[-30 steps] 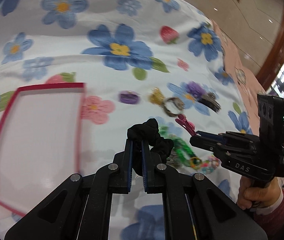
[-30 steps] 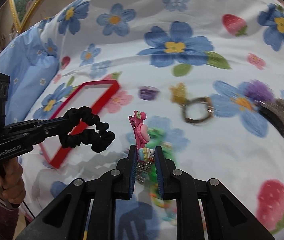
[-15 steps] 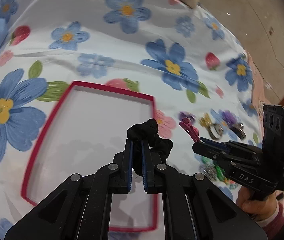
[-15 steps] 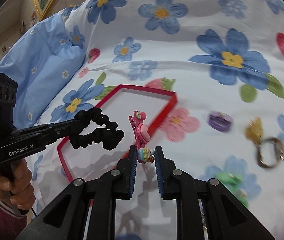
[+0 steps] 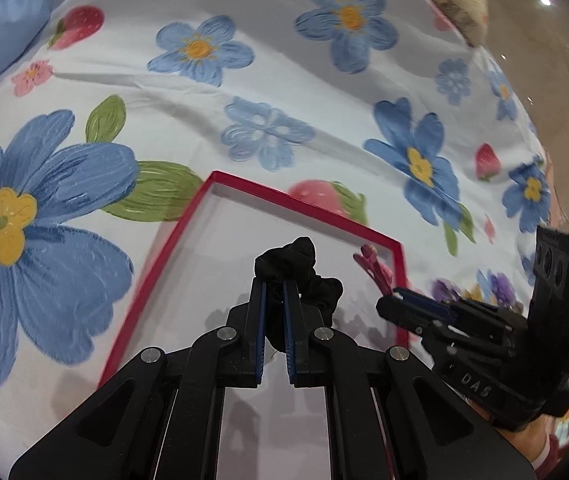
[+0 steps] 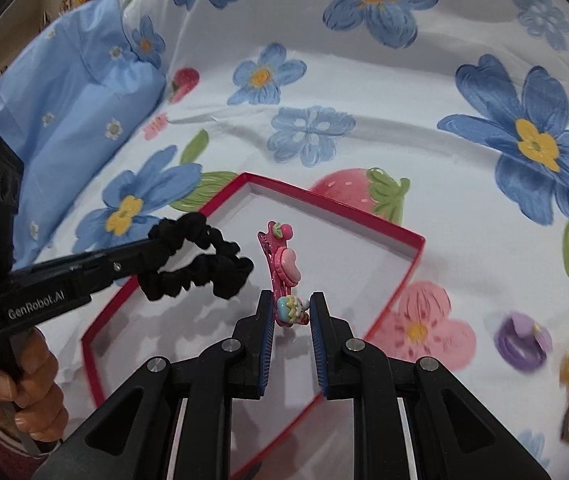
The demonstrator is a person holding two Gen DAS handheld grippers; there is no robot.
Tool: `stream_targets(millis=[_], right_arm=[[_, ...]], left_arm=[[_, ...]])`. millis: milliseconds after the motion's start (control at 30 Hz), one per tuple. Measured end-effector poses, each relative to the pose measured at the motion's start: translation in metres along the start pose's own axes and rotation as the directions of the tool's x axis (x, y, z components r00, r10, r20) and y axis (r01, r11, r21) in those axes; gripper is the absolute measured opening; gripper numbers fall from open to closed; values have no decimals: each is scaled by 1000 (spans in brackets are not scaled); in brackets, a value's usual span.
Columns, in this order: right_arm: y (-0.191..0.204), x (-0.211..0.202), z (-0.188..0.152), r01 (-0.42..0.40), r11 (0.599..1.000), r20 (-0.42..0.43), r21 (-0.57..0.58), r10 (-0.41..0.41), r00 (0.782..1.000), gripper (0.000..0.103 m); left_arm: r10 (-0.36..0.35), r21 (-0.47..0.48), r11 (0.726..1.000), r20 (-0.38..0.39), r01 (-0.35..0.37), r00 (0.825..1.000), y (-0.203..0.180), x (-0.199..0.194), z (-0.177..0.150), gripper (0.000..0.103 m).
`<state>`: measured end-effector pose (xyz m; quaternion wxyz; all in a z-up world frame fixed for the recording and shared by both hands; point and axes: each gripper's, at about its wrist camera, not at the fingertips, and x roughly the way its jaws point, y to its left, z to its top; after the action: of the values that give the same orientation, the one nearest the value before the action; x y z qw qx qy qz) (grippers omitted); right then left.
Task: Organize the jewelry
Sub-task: 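Carry the scrunchie and pink clip with both tools over the red tray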
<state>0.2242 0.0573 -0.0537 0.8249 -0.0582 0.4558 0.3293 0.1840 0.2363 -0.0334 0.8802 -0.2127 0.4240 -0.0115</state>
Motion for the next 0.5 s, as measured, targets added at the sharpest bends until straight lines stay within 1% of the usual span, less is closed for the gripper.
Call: stream_targets(millis=[100, 300, 467, 500], right_arm=[[0, 19, 5, 31, 999, -36, -25, -32, 999, 17], [2, 46, 4, 82, 993, -91, -83, -90, 992, 18], [5, 54, 5, 87, 990, -96, -111, -98, 991, 18], [5, 54, 5, 82, 990, -97, -110, -93, 991, 19]], left_arm=[[24, -16, 1000, -23, -24, 999, 8, 16, 5, 7], [88, -8, 996, -72, -89, 994, 13, 36, 5, 7], [127, -2, 992, -106, -128, 986, 17, 47, 0, 9], [128, -5, 992, -111, -129, 986, 18, 48, 0, 11]])
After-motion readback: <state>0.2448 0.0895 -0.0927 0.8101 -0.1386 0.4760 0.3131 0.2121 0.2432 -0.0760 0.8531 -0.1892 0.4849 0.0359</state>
